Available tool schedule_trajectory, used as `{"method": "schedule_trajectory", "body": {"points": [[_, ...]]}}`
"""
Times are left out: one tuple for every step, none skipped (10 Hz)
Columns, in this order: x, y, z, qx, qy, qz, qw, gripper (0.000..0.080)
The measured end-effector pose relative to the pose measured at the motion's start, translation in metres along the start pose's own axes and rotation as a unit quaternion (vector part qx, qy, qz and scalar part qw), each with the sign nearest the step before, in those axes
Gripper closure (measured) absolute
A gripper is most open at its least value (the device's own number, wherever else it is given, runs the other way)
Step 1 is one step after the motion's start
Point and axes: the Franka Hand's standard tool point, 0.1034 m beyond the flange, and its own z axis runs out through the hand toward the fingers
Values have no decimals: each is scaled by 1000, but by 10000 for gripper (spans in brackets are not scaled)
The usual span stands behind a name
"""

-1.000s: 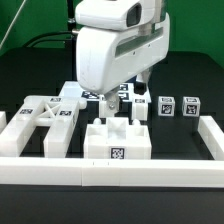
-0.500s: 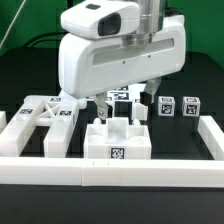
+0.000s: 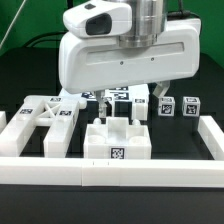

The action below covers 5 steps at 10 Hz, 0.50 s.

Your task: Assemble chair

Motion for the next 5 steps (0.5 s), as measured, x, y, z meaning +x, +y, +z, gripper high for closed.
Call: {"method": "schedule_trajectory", "body": {"points": [[-1, -6, 8, 1, -4, 27, 1000, 150], [2, -12, 16, 4, 1, 68, 998, 150], [1, -17, 25, 5, -1, 98, 995, 150], [1, -20, 31, 5, -1, 94, 996, 150], [0, -22, 38, 6, -2, 93, 996, 150]]}}
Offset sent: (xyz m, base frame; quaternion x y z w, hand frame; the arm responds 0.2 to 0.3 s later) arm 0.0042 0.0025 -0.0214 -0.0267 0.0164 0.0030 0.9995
